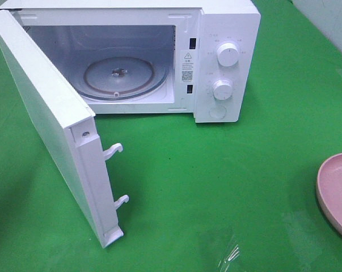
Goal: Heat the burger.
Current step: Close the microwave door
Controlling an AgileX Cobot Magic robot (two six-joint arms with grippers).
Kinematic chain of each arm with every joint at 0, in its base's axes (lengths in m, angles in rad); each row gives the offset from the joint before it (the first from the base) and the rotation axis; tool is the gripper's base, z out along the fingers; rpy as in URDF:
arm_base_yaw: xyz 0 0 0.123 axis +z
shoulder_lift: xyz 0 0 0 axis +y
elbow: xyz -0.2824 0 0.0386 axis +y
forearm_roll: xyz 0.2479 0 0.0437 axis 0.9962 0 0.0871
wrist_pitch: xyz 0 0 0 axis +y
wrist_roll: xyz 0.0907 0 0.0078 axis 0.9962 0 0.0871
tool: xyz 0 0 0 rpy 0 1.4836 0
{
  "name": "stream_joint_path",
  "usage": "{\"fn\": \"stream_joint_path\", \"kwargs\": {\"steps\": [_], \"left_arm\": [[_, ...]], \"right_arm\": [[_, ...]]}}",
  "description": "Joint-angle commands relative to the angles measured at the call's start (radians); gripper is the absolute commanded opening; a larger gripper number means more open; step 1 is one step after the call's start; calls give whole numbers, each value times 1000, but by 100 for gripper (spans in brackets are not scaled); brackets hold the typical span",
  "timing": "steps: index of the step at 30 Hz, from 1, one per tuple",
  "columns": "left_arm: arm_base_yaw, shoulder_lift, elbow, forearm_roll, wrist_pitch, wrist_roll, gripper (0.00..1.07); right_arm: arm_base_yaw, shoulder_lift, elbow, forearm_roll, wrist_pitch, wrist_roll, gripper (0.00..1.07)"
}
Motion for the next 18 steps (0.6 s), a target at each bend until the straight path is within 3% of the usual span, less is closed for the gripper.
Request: {"fn": "stream_joint_path", "kwargs": {"steps": [1, 2, 4, 5, 6, 7, 8, 14, 17, 18], "left_arm": [[-73, 81, -38, 11, -38, 3, 0], [-73, 81, -38, 11, -38, 3, 0], [-144, 117, -53, -75, -41, 71, 0], [-144, 117, -53, -75, -41, 71, 0], [-197, 147, -64, -148, -43, 138, 0], [-197, 147, -64, -148, -43, 138, 0], [-246, 178, -77, -213, -45, 180, 0], [-352, 251, -131, -318, -51, 233, 0], [-433, 325, -199, -416, -51, 303, 0], [-433, 325, -199, -416, -51, 303, 0]], "right_arm": [[-5, -24, 3, 4, -10, -10, 76], [-5, -24, 3, 4, -10, -10, 76], [-5, -24, 3, 4, -10, -10, 76], [-5, -24, 3, 4, -10, -10, 76], [-5, -24, 3, 4, -10, -10, 76], [-5, -24, 3, 4, -10, -10, 76], [-5, -24, 3, 4, -10, -10, 76], [-5, -24, 3, 4, -10, -10, 76], [-5, -24, 3, 4, -10, -10, 76], [-5, -24, 3, 4, -10, -10, 76]]}}
